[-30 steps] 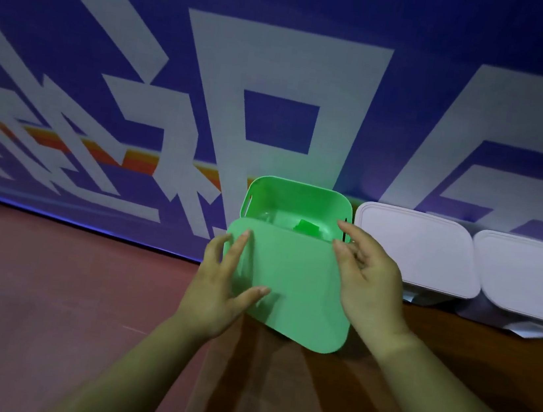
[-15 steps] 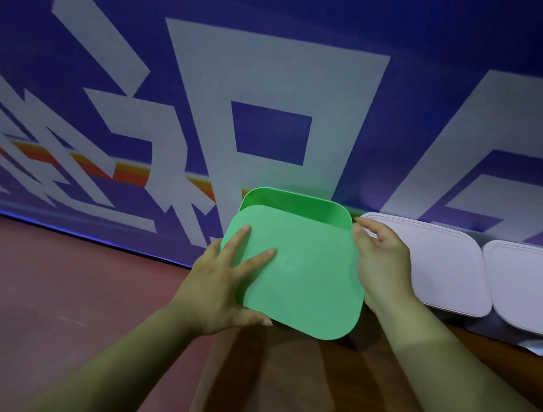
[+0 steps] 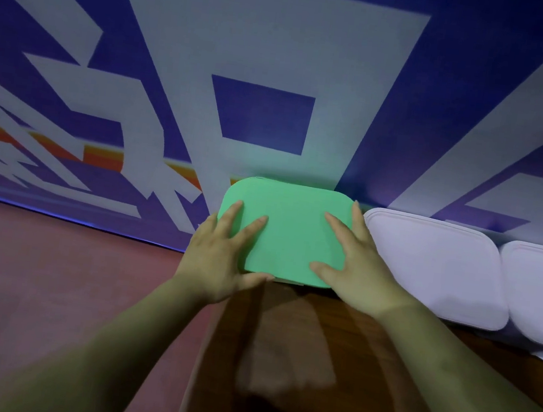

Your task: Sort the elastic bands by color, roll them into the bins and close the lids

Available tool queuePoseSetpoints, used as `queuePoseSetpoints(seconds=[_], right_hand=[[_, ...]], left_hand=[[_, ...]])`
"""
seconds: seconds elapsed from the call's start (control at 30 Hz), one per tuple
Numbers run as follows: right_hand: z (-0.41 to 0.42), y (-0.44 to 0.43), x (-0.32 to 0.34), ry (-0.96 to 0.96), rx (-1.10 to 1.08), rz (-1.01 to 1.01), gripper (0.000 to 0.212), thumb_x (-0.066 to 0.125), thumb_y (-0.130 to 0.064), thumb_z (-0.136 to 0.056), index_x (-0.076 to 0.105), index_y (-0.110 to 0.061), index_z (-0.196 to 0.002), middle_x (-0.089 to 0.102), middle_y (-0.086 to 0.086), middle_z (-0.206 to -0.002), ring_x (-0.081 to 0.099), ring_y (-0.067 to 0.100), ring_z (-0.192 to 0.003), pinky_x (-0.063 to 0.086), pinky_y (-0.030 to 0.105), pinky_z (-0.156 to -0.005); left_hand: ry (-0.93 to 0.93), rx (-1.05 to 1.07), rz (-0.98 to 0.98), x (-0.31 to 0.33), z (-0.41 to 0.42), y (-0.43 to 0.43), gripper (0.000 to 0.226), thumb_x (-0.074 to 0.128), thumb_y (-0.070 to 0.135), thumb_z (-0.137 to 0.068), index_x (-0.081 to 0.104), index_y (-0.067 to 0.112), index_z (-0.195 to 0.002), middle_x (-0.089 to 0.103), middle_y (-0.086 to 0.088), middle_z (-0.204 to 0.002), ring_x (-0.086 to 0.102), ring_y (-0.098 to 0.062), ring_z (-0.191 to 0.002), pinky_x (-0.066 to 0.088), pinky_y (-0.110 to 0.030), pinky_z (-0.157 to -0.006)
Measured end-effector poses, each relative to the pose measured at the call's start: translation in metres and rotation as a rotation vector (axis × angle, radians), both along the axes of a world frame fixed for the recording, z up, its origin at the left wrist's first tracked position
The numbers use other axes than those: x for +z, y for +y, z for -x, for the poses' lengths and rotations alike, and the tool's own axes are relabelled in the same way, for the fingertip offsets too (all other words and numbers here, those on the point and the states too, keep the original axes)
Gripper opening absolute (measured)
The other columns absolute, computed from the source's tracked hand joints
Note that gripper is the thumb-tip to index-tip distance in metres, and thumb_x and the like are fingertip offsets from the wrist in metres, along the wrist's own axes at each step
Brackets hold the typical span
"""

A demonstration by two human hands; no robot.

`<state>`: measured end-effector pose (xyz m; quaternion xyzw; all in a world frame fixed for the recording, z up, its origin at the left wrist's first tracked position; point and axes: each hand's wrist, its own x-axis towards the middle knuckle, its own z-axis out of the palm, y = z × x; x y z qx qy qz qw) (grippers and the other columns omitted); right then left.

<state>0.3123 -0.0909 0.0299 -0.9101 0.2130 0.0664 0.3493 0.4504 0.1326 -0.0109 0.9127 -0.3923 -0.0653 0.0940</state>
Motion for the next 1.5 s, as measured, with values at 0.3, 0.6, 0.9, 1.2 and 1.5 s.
queuePoseSetpoints(seconds=[0.3, 0.6, 0.9, 1.2, 1.5], right_hand=[[0.002, -0.021, -0.005, 0.159, 0.212, 0.225, 0.117, 0.068, -0.072, -0.069, -0.009, -0.042, -0.152, -0.036, -0.01, -0.156, -0.023, 0.012, -0.148, -0.005, 0.026, -0.114], [0.003, -0.026, -0.016, 0.134, 0.239, 0.315, 0.109, 0.058, -0.075, -0.076, -0.01, -0.039, -0.153, -0.028, -0.006, -0.161, -0.024, 0.012, -0.148, -0.004, 0.03, -0.12], [0.004, -0.029, -0.015, 0.17, 0.291, 0.377, 0.104, 0.051, -0.076, -0.08, -0.012, -0.036, -0.154, -0.03, -0.002, -0.16, -0.026, 0.015, -0.148, -0.008, 0.028, -0.115], [0.005, -0.032, -0.023, 0.211, 0.305, 0.434, 0.101, 0.035, -0.085, -0.079, -0.014, -0.037, -0.153, -0.029, -0.002, -0.16, -0.031, 0.015, -0.145, -0.011, 0.033, -0.118], [0.008, -0.031, -0.026, 0.204, 0.299, 0.47, 0.097, 0.027, -0.084, -0.081, -0.016, -0.036, -0.153, -0.029, -0.001, -0.16, -0.032, 0.016, -0.145, -0.01, 0.036, -0.121]], left_hand=[[0.01, -0.021, -0.066, -0.006, -0.012, -0.011, 0.1, 0.031, 0.095, -0.068, 0.003, 0.048, -0.152, 0.003, -0.006, -0.164, 0.011, -0.039, -0.148, 0.02, -0.055, -0.12], [0.031, -0.002, -0.093, -0.008, -0.013, -0.015, 0.098, 0.029, 0.095, -0.07, -0.002, 0.049, -0.151, -0.003, -0.003, -0.165, 0.003, -0.04, -0.149, 0.019, -0.058, -0.119], [0.093, -0.034, -0.092, -0.004, -0.017, -0.016, 0.094, 0.027, 0.093, -0.073, 0.003, 0.048, -0.152, -0.002, -0.005, -0.165, 0.005, -0.039, -0.149, 0.015, -0.057, -0.12], [0.081, -0.07, -0.117, -0.007, -0.021, -0.015, 0.084, 0.021, 0.086, -0.081, 0.0, 0.047, -0.152, -0.003, -0.006, -0.165, 0.005, -0.04, -0.149, 0.014, -0.056, -0.12], [0.067, -0.065, -0.168, -0.003, -0.021, -0.018, 0.085, 0.018, 0.087, -0.08, -0.001, 0.047, -0.152, -0.003, -0.007, -0.165, 0.005, -0.042, -0.148, 0.012, -0.057, -0.119]])
